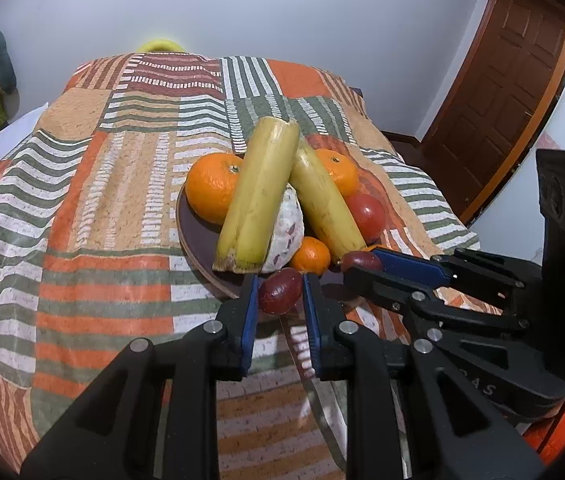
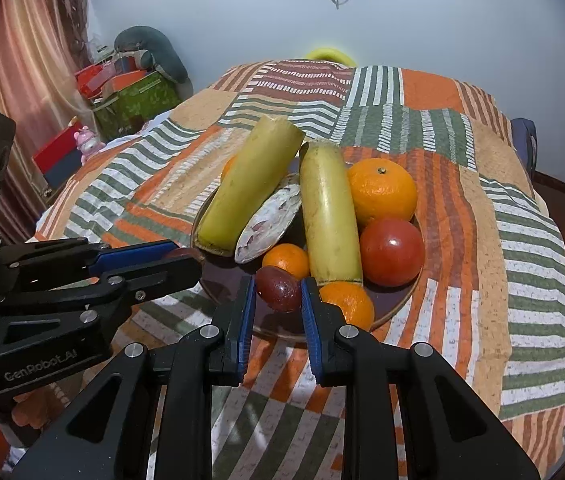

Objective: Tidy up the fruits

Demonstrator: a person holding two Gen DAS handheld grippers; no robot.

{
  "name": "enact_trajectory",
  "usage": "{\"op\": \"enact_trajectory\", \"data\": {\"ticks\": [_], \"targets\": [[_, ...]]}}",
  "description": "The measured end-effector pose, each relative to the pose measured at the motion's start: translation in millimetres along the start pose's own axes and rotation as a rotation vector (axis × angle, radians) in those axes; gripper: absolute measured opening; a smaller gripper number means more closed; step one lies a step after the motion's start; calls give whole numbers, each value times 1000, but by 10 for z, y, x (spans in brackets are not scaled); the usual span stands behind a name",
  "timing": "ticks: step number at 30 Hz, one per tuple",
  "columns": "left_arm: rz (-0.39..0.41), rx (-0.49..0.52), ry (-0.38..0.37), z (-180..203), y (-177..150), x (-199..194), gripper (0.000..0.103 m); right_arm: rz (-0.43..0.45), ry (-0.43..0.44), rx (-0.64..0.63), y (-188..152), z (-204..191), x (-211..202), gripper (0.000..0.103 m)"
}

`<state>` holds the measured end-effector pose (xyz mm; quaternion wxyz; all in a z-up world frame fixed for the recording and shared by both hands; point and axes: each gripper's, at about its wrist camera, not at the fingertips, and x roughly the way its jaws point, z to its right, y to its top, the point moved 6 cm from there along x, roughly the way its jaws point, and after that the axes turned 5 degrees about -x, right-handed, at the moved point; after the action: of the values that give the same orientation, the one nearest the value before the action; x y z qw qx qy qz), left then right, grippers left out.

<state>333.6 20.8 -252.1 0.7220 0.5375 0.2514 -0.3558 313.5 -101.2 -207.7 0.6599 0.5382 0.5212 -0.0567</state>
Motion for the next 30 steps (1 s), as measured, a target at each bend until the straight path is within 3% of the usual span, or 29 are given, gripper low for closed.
{"op": "enact_trajectory", "data": {"ticks": [6,9,17,23,30], "targets": [[10,-11,2,-19,46,38,22,-4,13,9,18,15,24,21],[8,-34,6,-55,52,45,31,-11,21,15,24,21,26,22],[36,-39,11,-55,88,-129,31,5,1,9,68,49,-70,28],[129,-21,43,25,186,-612,31,85,-23,9,213,27,-483,28],[297,13,50,327,254,-1534,31,253,-70,-17,392,-129,-1408,28]]}}
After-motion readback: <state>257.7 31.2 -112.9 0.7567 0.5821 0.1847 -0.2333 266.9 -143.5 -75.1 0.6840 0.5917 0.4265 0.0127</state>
